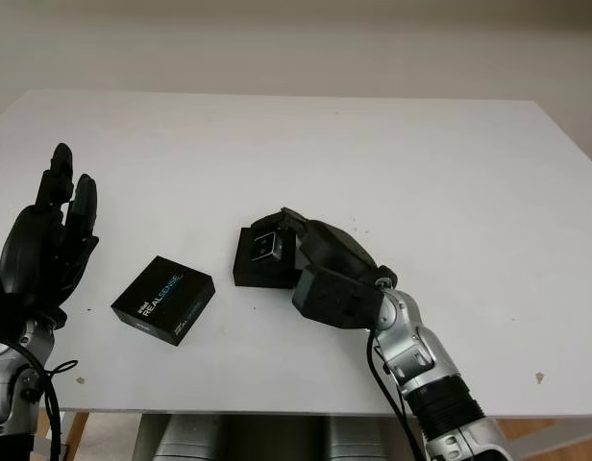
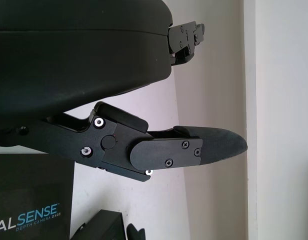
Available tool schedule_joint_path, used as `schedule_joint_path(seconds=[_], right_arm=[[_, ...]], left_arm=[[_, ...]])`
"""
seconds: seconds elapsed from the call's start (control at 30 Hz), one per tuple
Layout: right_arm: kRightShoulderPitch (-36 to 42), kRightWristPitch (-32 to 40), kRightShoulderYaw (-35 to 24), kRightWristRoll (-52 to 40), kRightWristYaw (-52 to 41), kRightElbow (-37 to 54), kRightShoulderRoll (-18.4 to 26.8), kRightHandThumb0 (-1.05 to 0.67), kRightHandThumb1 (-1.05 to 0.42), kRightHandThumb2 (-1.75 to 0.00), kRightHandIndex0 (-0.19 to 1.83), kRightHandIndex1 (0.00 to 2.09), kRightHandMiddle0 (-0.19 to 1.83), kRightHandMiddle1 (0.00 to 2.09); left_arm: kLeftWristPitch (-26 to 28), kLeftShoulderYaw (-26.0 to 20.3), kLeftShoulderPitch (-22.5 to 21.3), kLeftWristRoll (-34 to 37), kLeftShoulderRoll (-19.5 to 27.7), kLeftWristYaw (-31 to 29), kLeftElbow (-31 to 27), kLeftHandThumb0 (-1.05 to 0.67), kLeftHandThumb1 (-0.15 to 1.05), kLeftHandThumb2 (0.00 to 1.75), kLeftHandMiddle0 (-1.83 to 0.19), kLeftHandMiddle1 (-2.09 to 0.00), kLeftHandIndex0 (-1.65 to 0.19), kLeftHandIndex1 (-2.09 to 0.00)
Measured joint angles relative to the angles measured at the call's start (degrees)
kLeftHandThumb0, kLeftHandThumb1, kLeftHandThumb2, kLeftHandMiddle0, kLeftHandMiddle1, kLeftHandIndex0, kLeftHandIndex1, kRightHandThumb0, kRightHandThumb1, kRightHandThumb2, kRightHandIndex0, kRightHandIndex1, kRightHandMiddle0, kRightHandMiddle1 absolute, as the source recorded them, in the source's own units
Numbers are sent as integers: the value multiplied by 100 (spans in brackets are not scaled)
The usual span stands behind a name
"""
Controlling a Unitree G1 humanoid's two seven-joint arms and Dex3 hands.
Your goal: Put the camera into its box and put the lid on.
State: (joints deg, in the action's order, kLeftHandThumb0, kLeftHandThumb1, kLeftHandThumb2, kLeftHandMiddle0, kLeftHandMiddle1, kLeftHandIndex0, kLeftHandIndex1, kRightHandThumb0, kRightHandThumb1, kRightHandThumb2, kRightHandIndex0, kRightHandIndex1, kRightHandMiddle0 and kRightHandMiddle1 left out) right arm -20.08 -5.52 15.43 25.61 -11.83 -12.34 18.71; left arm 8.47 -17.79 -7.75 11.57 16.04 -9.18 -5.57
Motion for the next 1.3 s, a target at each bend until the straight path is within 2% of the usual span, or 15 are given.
schedule_joint_path(seconds=[0.2,0.33,0.47,0.6,0.7,0.77,0.8,0.9,0.93,1.03,1.1,1.17,1.3], right_arm=[[65,-3,-10,85,162,256,16,-58,-96,-5,-8,2,6,19],[68,14,-74,128,415,383,-22,-57,-95,-5,-6,4,7,16],[66,54,-206,259,844,459,-67,-58,-94,-5,5,9,16,18],[-26,313,-328,360,878,652,-46,-59,-90,-4,30,20,37,26],[-235,320,-403,460,871,717,79,-61,-88,-4,38,23,48,33],[-347,446,-423,569,766,898,161,-63,-88,-5,43,19,42,62],[-400,564,-420,629,659,1012,195,-64,-89,-5,44,17,35,85],[-536,815,-393,829,341,1293,305,-68,-90,-5,46,15,24,125],[-592,874,-374,903,209,1360,357,-71,-92,-6,44,13,20,118],[-800,992,-252,1139,-227,1517,553,-74,-90,-5,43,8,35,55],[-909,993,-196,1255,-373,1554,630,-74,-88,-5,43,7,42,36],[-975,993,-154,1357,-456,1554,675,-75,-88,-6,43,7,48,27],[-1036,977,-38,1546,-483,1504,709,-76,-89,-6,44,7,52,26]], left_arm=[[7,1,0,-6,4,5,0,-76,105,47,18,-5,19,-2],[37,1,4,-11,4,13,-16,-76,105,46,18,-5,18,-3],[34,1,24,-14,4,0,-26,-75,105,48,19,-5,19,-2],[35,6,27,-41,4,14,-27,-75,105,48,18,-5,19,-3],[34,24,28,-70,4,22,-27,-75,105,49,19,-5,19,-2],[34,28,29,-68,2,19,-27,-75,105,49,19,-4,19,0],[32,38,29,-68,2,16,-27,-75,105,49,19,-3,19,0],[30,82,29,-69,-11,18,-27,-75,105,50,19,-2,19,0],[30,98,29,-68,-27,28,-27,-75,105,49,19,-1,19,0],[24,172,27,-69,-100,73,-27,-75,105,49,19,-1,19,0],[-14,217,26,-97,-154,114,-27,-75,105,50,19,-2,19,0],[-82,284,24,-127,-176,165,-27,-75,105,51,19,-2,19,0],[-155,360,1,-185,-259,269,-3,-75,105,52,19,-3,19,0]])
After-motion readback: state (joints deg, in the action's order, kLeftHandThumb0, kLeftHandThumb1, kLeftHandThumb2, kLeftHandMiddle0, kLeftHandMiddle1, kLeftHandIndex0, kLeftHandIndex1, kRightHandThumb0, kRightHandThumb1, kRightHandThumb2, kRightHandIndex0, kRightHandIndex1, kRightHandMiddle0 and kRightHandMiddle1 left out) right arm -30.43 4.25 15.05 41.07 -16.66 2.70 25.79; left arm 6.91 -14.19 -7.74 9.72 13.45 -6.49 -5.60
